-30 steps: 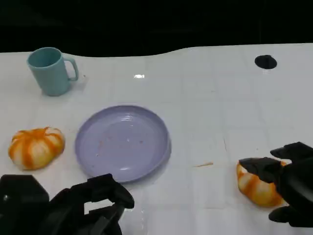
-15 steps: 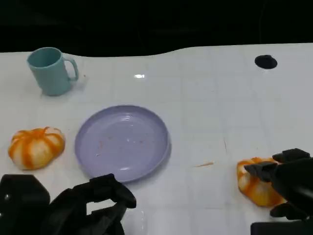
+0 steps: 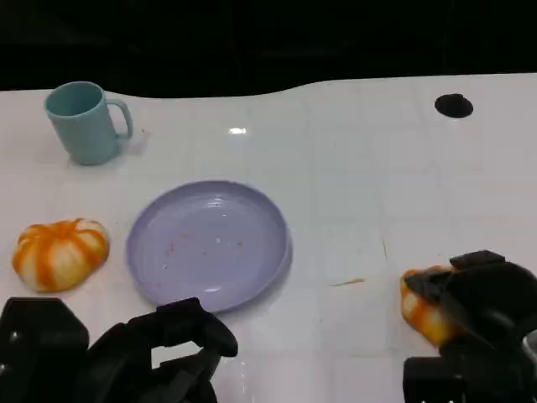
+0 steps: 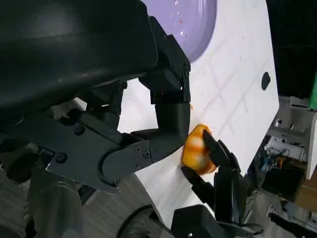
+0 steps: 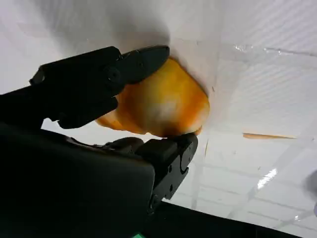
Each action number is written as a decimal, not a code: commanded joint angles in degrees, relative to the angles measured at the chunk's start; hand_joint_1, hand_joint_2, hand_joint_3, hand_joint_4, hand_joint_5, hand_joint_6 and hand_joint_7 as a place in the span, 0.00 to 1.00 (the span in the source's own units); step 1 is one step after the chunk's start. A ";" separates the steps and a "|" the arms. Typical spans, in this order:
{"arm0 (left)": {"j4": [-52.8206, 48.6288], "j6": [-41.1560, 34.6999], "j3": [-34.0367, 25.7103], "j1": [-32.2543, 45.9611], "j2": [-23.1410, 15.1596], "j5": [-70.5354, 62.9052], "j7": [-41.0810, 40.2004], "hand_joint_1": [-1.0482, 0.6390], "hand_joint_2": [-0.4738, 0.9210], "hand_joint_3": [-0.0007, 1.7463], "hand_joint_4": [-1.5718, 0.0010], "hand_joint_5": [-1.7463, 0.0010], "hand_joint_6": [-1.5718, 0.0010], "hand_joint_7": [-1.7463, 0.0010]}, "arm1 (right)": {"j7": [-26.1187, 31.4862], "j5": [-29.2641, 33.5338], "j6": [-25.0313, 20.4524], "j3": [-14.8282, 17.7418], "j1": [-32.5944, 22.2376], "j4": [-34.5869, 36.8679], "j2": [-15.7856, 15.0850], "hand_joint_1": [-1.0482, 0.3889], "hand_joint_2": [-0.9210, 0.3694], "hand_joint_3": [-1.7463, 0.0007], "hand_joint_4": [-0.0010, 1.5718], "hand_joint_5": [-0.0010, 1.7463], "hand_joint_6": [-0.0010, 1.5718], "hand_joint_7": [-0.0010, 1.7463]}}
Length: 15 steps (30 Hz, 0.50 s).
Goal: Grasp the bread from the table and place it into the plate.
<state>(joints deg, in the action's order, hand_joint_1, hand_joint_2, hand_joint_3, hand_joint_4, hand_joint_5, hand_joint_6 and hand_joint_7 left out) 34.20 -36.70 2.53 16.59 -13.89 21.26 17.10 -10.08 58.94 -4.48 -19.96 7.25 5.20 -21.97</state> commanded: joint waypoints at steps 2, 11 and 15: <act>0.75 -0.29 -0.42 -0.09 -0.19 0.19 -0.57 0.43 0.89 0.47 0.56 0.00 0.61 0.17 | 9.55 -0.85 -0.64 -0.73 2.67 7.23 1.58 0.45 0.01 1.00 0.42 0.12 0.48 0.04; 1.18 -0.94 -0.55 -0.27 -0.25 0.16 -0.60 0.43 0.89 0.48 0.56 0.00 0.61 0.16 | 25.65 -6.83 6.99 -0.18 4.14 13.92 1.07 0.60 0.01 0.97 0.57 0.98 0.75 0.34; 1.24 -1.11 -0.67 -0.39 -0.18 0.24 -0.57 0.43 0.89 0.48 0.56 0.00 0.61 0.16 | 27.31 -7.50 8.55 -0.68 4.92 15.15 0.79 0.60 0.04 0.95 0.56 1.00 0.56 0.68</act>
<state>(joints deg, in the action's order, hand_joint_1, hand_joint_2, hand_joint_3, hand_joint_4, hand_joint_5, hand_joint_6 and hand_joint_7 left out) 34.59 -37.50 2.49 16.49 -13.48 21.25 17.00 15.88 52.38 3.31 -20.84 11.23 19.41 -20.15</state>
